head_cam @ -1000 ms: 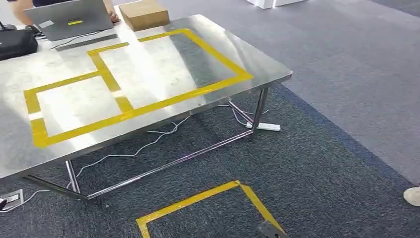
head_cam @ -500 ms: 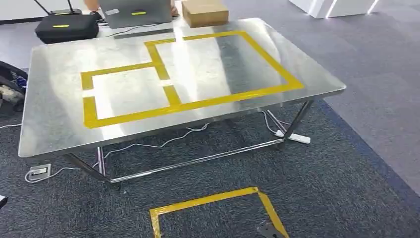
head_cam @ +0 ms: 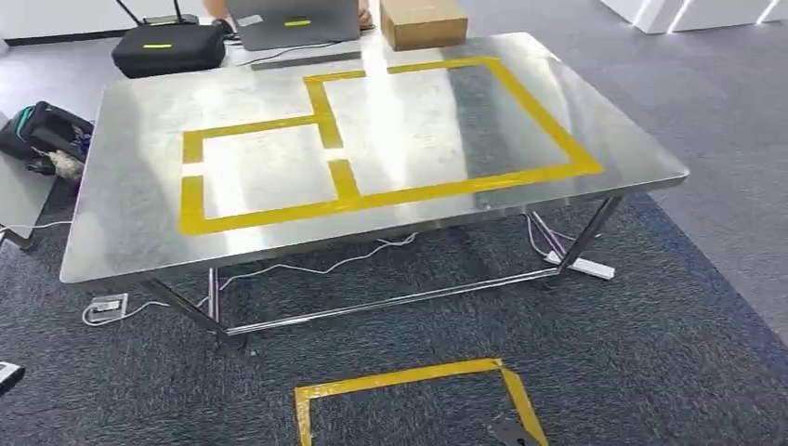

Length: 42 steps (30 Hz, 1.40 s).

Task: Take the parts from the cabinet and place them on the table.

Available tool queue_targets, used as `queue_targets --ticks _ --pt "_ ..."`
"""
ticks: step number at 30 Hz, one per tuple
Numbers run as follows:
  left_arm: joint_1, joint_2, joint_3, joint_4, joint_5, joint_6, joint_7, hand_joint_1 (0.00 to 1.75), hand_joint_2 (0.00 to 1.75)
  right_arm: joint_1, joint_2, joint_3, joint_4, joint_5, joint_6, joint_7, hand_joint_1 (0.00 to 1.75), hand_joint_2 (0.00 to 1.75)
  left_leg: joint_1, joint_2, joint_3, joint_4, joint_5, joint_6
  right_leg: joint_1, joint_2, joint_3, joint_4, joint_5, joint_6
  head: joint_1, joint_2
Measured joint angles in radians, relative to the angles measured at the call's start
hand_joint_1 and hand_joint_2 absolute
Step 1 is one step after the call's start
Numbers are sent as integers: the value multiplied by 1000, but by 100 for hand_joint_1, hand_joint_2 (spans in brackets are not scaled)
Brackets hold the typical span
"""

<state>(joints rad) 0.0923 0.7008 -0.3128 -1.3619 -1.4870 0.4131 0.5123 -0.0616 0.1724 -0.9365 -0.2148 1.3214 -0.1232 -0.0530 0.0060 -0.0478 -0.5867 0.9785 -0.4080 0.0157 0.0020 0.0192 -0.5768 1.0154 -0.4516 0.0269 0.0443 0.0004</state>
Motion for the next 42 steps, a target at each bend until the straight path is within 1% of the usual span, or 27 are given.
queue_targets --ticks 1,2,3,5,7,13,17,20,22,25,28,31,32,34,40,42 --pt "-1 0 0 0 0 5 -3 175 175 0 0 0 0 3 2 0 0 0 0 0 1 -4 2 -3 0 1 0 0 0 -5 0 0" --pt "-2 0 0 0 0 8 -3 175 175 0 0 0 0 7 4 0 0 0 0 0 2 -6 3 -9 0 0 -1 0 0 -5 0 0" --pt "-3 0 0 0 0 10 -3 175 175 1 0 0 0 10 5 1 0 0 1 0 2 -8 4 -18 1 0 -2 0 0 -6 0 0" --pt "-3 0 0 0 0 11 -4 175 175 0 0 0 0 10 6 3 0 0 3 0 2 -12 5 -37 3 0 -4 1 0 -12 1 0" --pt "-3 0 0 0 0 11 -4 175 175 0 0 0 0 11 6 3 0 0 4 0 2 -12 6 -43 4 0 -4 1 0 -12 1 0" --pt "-3 0 0 0 0 13 -4 175 175 0 0 0 0 13 6 3 0 0 3 0 0 -12 6 -43 3 0 -3 0 2 -13 1 0" --pt "-3 0 -1 0 0 40 -5 175 175 0 0 1 0 32 10 10 0 0 2 0 -1 -11 6 -43 1 0 -3 -3 4 -10 1 0" --pt "-3 1 -7 -5 0 67 -48 175 175 1 2 1 0 55 18 15 0 0 1 0 -1 -11 6 -43 1 0 -3 -6 4 -10 1 0" --pt "-17 1 -32 -22 0 61 -64 175 175 0 5 1 0 66 22 15 0 0 1 0 -1 -11 7 -42 1 -1 -3 -7 4 -9 1 0" --pt "-65 -13 -82 -44 0 43 -110 175 175 -2 9 1 0 75 27 12 0 0 1 0 -1 -11 7 -41 1 -2 -2 -7 5 -8 1 0" --pt "-114 -39 -114 -51 0 37 -195 175 175 -3 12 1 0 84 34 10 0 0 1 0 -1 -11 7 -41 0 -1 -2 -8 7 -7 1 0" --pt "-156 -92 -127 -52 0 54 -328 175 175 -3 14 0 0 89 39 9 0 0 0 0 -2 -11 8 -40 -1 -1 -2 -8 7 -7 1 0" --pt "-165 -105 -132 -52 0 60 -345 175 175 -3 14 -1 0 90 40 10 0 0 0 0 -2 -11 8 -40 -1 -1 -2 -8 7 -6 2 0" --pt "-183 -124 -146 -52 0 68 -357 175 175 -3 14 -2 0 91 42 13 0 0 0 0 -2 -11 8 -40 -1 0 -2 -8 7 -6 1 0" --pt "-204 -149 -167 -52 0 72 -360 175 175 -2 14 -11 0 91 45 14 0 0 -1 1 -2 -11 8 -39 -2 0 -3 -8 8 -6 1 0" --pt "-207 -156 -173 -52 0 76 -371 175 175 -3 14 -12 0 91 46 16 0 0 -1 1 -2 -11 8 -39 -2 0 -3 -8 8 -6 1 0"
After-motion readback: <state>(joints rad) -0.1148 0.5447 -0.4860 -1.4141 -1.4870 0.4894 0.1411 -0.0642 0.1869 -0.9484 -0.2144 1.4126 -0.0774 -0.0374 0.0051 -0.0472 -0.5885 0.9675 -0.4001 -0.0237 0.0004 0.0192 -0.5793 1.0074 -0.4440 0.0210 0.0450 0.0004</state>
